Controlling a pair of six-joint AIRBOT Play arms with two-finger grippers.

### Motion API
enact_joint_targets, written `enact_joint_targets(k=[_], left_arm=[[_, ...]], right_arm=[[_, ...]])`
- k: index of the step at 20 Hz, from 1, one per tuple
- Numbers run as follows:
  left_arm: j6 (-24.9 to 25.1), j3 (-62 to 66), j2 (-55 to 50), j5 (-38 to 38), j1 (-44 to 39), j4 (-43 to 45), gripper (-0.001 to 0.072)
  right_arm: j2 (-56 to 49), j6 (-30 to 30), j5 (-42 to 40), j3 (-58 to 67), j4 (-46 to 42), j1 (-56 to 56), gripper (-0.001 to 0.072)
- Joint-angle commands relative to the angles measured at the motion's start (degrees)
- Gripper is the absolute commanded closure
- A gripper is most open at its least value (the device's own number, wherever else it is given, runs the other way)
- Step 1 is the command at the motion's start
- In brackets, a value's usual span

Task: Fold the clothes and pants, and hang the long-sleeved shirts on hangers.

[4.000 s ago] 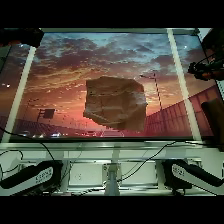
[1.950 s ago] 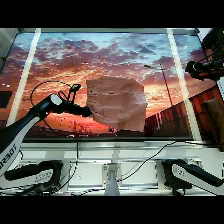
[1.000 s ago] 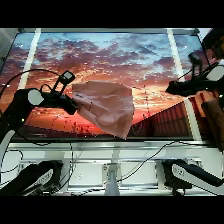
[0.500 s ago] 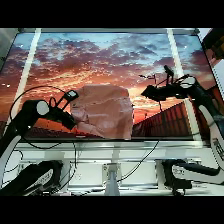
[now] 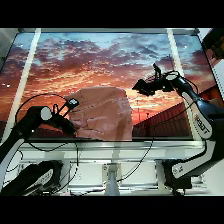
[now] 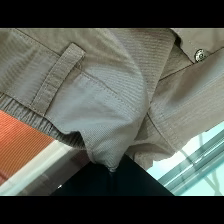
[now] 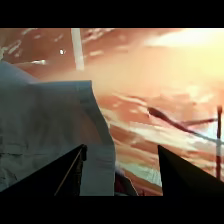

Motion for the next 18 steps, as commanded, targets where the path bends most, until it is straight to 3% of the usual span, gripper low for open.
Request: enact_joint_targets(k=[1, 5, 8, 10, 12, 16, 18], left_arm=[[-0.1, -0.2, 0.0, 0.0, 0.0, 0.0, 0.0686], [-0.1, -0.2, 0.0, 0.0, 0.0, 0.0, 0.0686], [-0.2, -0.2, 0.0, 0.0, 0.0, 0.0, 0.0686], [-0.2, -0.2, 0.0, 0.0, 0.0, 0.0, 0.0686], [-1.3, -0.2, 0.0, 0.0, 0.0, 0.0, 0.0686], [-2.6, -0.2, 0.0, 0.9, 0.0, 0.0, 0.0687], [-5.2, -0.2, 0.0, 2.7, 0.0, 0.0, 0.0687]], right_arm=[[-4.8, 0.0, 2.5, 4.0, 0.0, 0.1, 0.0178], [-7.6, -0.8, 6.2, 4.2, 0.0, 0.3, 0.0179], [-8.3, -5.2, 14.7, 4.2, -0.6, 1.8, 0.0179], [-8.3, -8.6, 17.8, 4.2, -3.9, 2.6, 0.0179], [-8.3, -8.1, 17.9, 4.2, -8.5, 2.1, 0.0181], [-7.3, -8.5, 24.0, 4.2, -8.4, -0.9, 0.0324], [-4.6, -8.5, 27.0, 4.1, -8.3, -2.5, 0.0345]])
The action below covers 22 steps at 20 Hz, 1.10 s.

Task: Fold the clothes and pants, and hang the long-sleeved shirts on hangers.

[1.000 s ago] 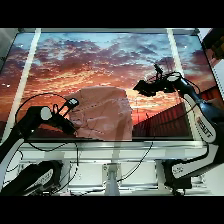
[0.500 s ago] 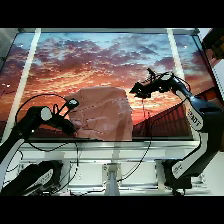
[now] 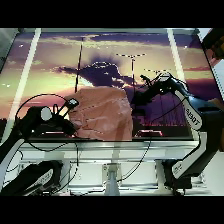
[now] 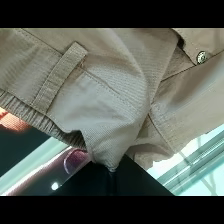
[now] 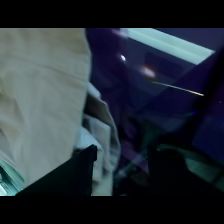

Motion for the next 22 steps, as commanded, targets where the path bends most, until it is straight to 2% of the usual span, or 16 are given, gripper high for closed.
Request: enact_joint_targets(k=[1, 2, 3, 4, 8, 11, 12, 13, 14, 20, 22], left_arm=[[-3.7, 0.0, 0.0, 2.7, 0.0, 0.0, 0.0687], [-3.8, 0.0, 0.0, 3.1, 0.0, -0.2, 0.0687], [-3.8, 0.0, 0.0, 3.2, 0.0, -0.2, 0.0687], [-3.8, 0.0, 0.0, 3.2, 0.0, -0.2, 0.0687], [-5.1, 0.0, 0.0, 3.5, 0.0, -0.2, 0.0687], [-5.1, 0.0, 0.0, 4.4, 0.0, -0.3, 0.0687], [-5.1, 0.0, 0.0, 5.0, 0.0, -0.8, 0.0687], [-5.1, 0.0, 0.0, 5.6, 0.0, -1.4, 0.0687], [-5.1, 0.0, 0.0, 5.9, 0.0, -2.1, 0.0687], [-5.1, 0.0, 0.0, 6.1, 0.0, -3.3, 0.0687], [-5.1, 0.0, 0.0, 6.3, 0.0, -3.3, 0.0687]], right_arm=[[4.5, -0.7, 7.4, -0.3, 0.3, -2.6, 0.0346], [7.2, -0.7, 8.0, -1.3, 0.3, -3.1, 0.0351], [10.9, -1.6, 7.6, -3.3, -0.1, -3.5, 0.0419], [14.7, -2.6, 7.1, -5.9, -0.5, -3.6, 0.0451], [32.3, -3.2, 0.8, -25.4, -1.1, -3.6, 0.0447], [42.4, -1.5, -5.0, -40.2, 4.4, -3.6, 0.0438], [44.3, -1.5, -5.6, -43.9, 7.2, -3.6, 0.033], [45.2, -1.5, -5.5, -46.6, 9.1, -3.6, 0.0172], [45.3, -1.5, -5.6, -48.9, 10.5, -3.6, 0.0112], [45.1, 1.8, -13.7, -54.8, 12.7, -3.5, 0.0122], [44.9, 3.3, -15.6, -55.0, 13.3, -3.3, 0.019]])
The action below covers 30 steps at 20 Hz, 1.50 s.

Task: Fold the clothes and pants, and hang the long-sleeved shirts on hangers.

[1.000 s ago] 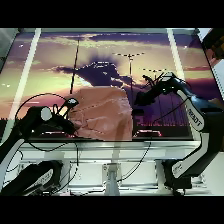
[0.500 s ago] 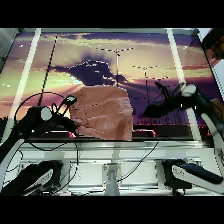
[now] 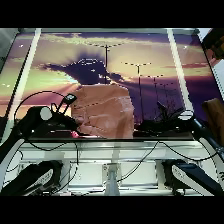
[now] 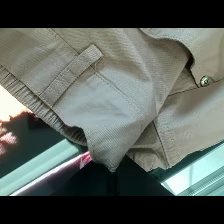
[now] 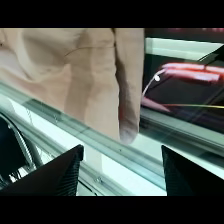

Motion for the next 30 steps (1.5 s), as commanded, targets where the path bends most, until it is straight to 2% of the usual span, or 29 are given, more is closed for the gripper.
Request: enact_joint_targets(k=[1, 8, 10, 13, 15, 24, 27, 28, 29, 30], left_arm=[[0.0, 0.0, 0.0, 0.5, 0.0, -0.3, 0.0687], [0.0, 0.0, 0.0, 0.9, 0.0, -1.2, 0.0687], [0.0, 0.0, 0.0, 0.9, 0.0, -1.2, 0.0687], [0.0, -0.1, 0.0, 0.9, 0.0, -1.2, 0.0687], [0.0, -0.1, 0.0, 0.9, 0.0, -1.7, 0.0687], [0.0, -0.2, 0.0, 2.4, 0.0, -4.2, 0.0687], [0.0, -0.2, 0.0, 2.3, 0.0, -4.4, 0.0686], [0.0, -0.2, 0.0, 2.3, 0.0, -4.4, 0.0687], [0.0, -0.2, 0.0, 2.3, 0.0, -4.4, 0.0687], [0.0, -0.2, 0.0, 2.3, 0.0, -4.5, 0.0687]], right_arm=[[-0.2, 2.5, -4.8, -1.8, 1.5, 1.0, 0.0191], [-6.4, 5.2, -11.0, -1.8, 4.1, 12.3, 0.0194], [-7.4, 6.2, -12.3, -1.8, 5.7, 12.6, 0.0229], [-8.0, 6.1, -16.3, -1.8, 11.9, 12.6, 0.0239], [-8.3, 5.9, -17.0, -1.7, 13.8, 12.6, 0.0322], [-8.9, 5.5, -18.4, -1.7, 13.7, 15.8, 0.0337], [-9.5, 5.5, -21.4, -1.6, 13.6, 19.3, 0.0496], [-9.4, 5.5, -22.2, -1.6, 13.7, 19.3, 0.0568], [-9.4, 5.5, -22.7, -1.6, 13.7, 19.1, 0.069], [-9.4, 5.4, -22.8, -1.3, 13.5, 19.1, 0.0704]])
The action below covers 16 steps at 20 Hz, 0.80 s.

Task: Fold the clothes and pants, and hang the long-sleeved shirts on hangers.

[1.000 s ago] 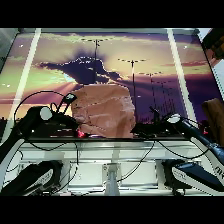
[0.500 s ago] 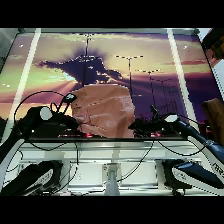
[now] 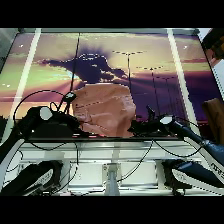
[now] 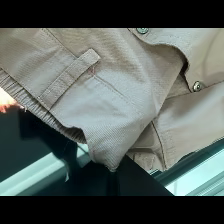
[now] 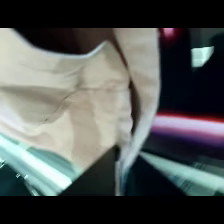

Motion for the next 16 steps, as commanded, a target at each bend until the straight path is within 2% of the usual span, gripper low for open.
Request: enact_joint_targets(k=[1, 4, 7, 9, 12, 14, 16], left_arm=[[0.0, 0.0, 0.1, 0.0, 0.0, -0.4, 0.0687], [0.0, 1.0, 2.3, 0.0, 0.0, -0.4, 0.0687], [0.0, 4.8, 8.3, 0.1, 0.1, 0.0, 0.0686], [0.0, 8.2, 13.5, 1.8, 0.2, 0.3, 0.0687], [-0.1, 11.3, 22.1, 9.5, 3.0, 0.2, 0.0687], [-3.2, 11.4, 27.8, 16.4, 6.4, 0.1, 0.0687], [-8.4, 11.4, 33.0, 23.4, 8.4, -0.4, 0.0687]], right_arm=[[-0.1, -0.8, -0.7, 1.2, 0.0, 0.9, 0.0703], [0.9, -8.1, 7.2, 7.6, -0.2, 0.9, 0.0704], [4.9, -8.3, 6.9, 16.9, -4.0, 0.9, 0.0704], [7.8, -5.3, 4.1, 23.4, -9.0, 0.9, 0.0704], [12.0, 1.9, 1.5, 31.8, -21.1, 0.9, 0.0704], [14.8, 8.2, 1.2, 35.6, -28.7, 0.4, 0.0704], [18.8, 9.9, 0.3, 38.7, -29.5, -0.4, 0.0704]])
